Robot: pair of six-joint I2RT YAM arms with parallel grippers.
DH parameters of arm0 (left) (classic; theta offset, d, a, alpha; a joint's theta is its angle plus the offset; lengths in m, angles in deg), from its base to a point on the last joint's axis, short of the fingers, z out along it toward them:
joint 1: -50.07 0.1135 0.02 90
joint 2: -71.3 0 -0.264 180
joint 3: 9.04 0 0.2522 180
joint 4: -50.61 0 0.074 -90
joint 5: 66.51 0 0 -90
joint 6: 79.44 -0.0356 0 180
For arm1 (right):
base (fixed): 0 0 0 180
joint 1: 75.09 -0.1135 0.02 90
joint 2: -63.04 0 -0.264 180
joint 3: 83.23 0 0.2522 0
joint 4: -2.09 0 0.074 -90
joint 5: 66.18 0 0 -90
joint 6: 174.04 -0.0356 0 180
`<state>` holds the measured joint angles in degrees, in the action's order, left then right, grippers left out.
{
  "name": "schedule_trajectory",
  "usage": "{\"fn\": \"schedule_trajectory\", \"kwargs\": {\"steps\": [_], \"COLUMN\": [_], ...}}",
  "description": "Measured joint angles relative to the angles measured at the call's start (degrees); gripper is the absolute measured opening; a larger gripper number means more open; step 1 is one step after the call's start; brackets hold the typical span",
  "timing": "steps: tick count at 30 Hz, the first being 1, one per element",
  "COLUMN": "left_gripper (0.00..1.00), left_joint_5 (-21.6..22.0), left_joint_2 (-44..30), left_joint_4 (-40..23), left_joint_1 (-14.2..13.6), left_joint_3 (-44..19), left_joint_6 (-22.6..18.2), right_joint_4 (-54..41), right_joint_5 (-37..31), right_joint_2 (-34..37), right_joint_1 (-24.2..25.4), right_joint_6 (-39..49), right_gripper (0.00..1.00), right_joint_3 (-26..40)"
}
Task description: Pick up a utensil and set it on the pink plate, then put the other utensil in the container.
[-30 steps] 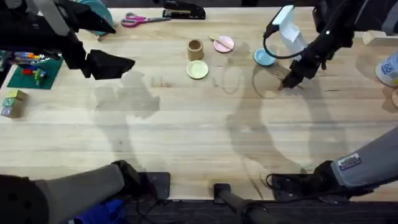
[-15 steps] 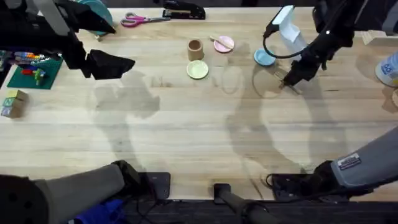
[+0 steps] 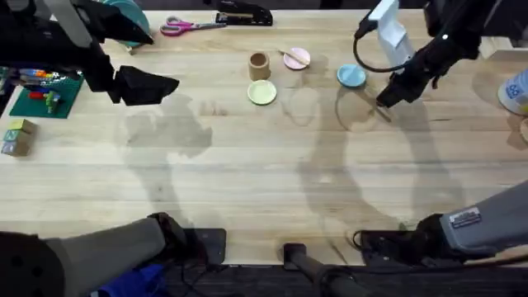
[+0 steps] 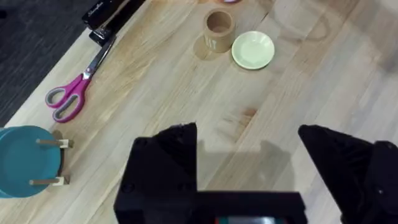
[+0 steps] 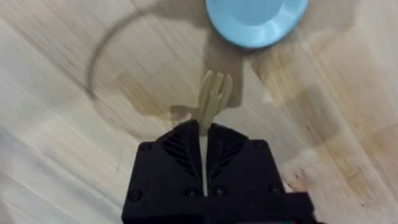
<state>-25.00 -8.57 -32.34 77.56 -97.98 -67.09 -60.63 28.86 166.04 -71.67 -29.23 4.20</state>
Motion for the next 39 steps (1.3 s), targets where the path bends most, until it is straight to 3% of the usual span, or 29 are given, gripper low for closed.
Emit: {"fn": "schedule_trajectory", "kwargs": {"steps": [13,21,35,39], "left_gripper": [0.993,0.993,0.993,0.993], "left_joint_5": [0.00,0.00,0.00,0.00], "left_joint_2": [0.00,0.00,0.00,0.00], "left_joint_4": [0.00,0.00,0.00,0.00], "left_joint_1": [0.00,0.00,0.00,0.00], "left_joint_3": [0.00,0.00,0.00,0.00], "left_joint_6": [0.00,0.00,0.00,0.00], "right_joint_4": [2.92,3.83,6.86,12.29], "right_joint_5": [10.54,11.33,11.61,11.74], "right_joint_2": [-9.21,-12.16,-12.95,-12.95], "right_joint_1": [-0.02,-0.91,-7.61,-9.91], "right_joint_6": [-3.20,-4.07,-4.18,-7.73], "right_gripper": [0.031,0.031,0.032,0.032], "right_joint_3": [-0.02,-0.04,-0.04,-0.04]}}
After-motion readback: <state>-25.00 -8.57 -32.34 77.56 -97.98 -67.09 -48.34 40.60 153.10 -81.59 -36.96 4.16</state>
